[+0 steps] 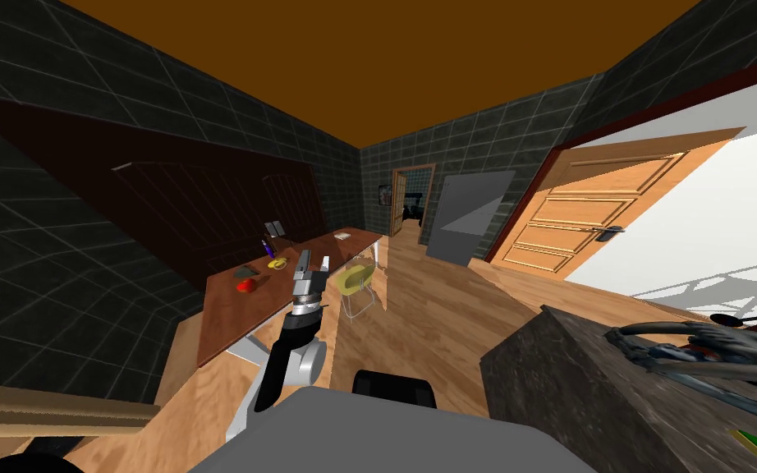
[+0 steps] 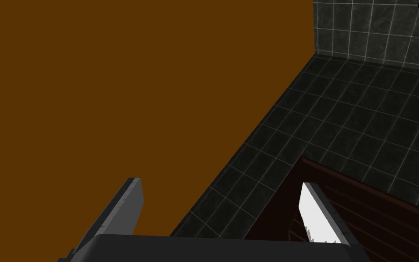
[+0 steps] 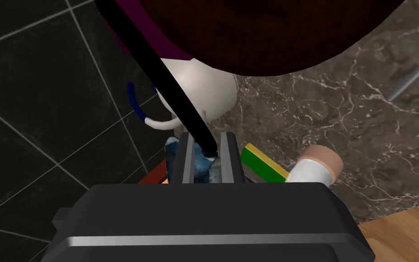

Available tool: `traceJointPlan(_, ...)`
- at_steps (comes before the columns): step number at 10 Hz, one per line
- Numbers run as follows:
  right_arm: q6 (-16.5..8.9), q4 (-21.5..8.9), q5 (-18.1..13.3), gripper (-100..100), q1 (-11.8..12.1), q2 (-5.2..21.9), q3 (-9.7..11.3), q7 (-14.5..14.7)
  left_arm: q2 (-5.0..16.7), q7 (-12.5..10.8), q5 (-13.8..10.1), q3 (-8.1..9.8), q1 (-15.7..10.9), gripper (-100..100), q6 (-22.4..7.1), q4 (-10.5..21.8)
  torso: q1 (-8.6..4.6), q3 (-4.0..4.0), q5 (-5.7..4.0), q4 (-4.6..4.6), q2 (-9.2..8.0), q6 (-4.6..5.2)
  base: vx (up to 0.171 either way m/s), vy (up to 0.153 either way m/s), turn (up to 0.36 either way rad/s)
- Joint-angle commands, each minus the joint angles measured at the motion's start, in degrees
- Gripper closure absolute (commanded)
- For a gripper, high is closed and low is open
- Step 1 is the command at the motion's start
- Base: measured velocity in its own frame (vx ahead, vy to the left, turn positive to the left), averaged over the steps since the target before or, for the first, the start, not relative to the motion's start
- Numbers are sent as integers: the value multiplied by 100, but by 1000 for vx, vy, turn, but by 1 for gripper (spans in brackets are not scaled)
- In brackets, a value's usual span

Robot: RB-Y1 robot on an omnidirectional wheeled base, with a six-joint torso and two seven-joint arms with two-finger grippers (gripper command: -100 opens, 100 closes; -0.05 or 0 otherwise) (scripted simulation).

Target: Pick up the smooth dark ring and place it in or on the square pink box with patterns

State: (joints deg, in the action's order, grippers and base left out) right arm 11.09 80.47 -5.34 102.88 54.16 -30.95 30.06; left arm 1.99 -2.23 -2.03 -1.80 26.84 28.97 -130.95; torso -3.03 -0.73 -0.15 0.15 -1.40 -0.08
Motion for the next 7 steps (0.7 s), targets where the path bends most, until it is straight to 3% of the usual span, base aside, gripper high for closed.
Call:
traceJointPlan(1, 47, -31, 68, 100, 30, 47, -72, -128, 0, 0, 0, 0, 0, 0, 0, 0, 0, 0, 0, 0, 0, 0, -203, -112, 146)
traceJointPlan(3, 123, -92, 141, 100, 61, 102, -159, -264, 0, 0, 0, 0, 0, 0, 0, 0, 13, -4, 4, 3, -5, 4, -193, -128, 123)
traceJointPlan(4, 106, -78, 121, 100, 60, 89, -142, -221, 0, 0, 0, 0, 1, 0, 0, 0, 13, -3, 2, 4, -1, 7, -77, -59, 29)
traceJointPlan(5, 110, -83, 125, -100, 66, 93, -154, -235, -1, 0, 0, 0, 2, 0, 0, 0, 36, 10, 0, 1, 28, 12, -14, -12, -1)
traceJointPlan(7, 108, -84, 124, -100, 65, 93, -153, -233, -1, 0, 0, -1, 3, 0, 0, 0, 63, 32, 9, -9, 62, 11, -4, -3, 0)
